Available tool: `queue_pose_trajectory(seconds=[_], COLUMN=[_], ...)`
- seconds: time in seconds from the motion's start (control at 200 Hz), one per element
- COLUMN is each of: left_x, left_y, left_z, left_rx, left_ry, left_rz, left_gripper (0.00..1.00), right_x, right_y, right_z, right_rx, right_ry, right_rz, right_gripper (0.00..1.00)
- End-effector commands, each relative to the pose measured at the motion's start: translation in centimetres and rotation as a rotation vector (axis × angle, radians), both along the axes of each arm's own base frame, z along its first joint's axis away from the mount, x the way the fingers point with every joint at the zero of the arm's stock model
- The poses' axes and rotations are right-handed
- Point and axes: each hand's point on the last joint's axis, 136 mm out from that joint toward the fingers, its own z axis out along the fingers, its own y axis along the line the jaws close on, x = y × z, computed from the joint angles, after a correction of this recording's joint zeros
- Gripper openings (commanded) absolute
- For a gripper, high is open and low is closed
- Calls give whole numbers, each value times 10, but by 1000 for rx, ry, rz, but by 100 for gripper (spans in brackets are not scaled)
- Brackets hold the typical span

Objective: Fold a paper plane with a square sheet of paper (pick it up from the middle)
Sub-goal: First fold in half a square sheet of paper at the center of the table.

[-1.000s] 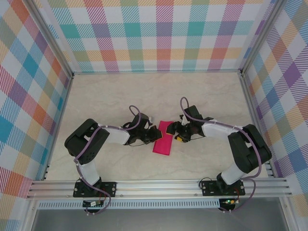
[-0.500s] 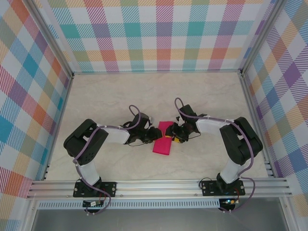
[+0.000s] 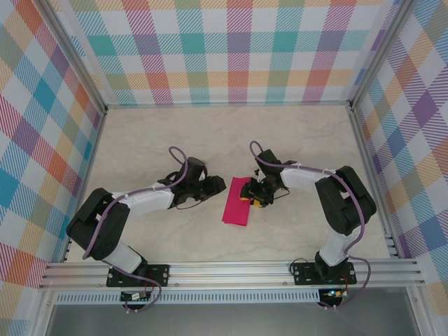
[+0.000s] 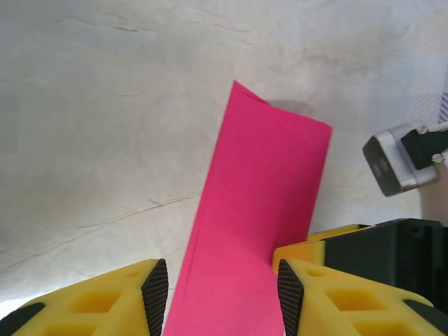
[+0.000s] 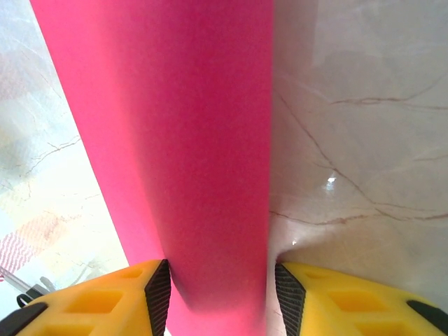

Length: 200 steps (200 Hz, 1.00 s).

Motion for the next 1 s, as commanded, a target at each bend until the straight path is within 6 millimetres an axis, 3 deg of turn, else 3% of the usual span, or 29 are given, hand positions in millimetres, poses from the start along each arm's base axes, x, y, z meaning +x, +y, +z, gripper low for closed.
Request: queue_pose_trajectory(seconds=[0.0,0.575,0.995], left_x=[-2,4,4], left_y=[14,9,-1], left_z=[-7,-4,1], left_rx=[41,27,-7], left_ry=[8,-69,-70], left_rz=[29,-16,-53], left_gripper=[48,51,43], right_x=[-21,-27,-29], right_y=[-31,-42,-43], right_z=[-41,-58,-66], right_rx=[-195,-286,-310], right_ry=[93,163,183], right_rz=[-7,-30,-10], right_gripper=[49,50,53])
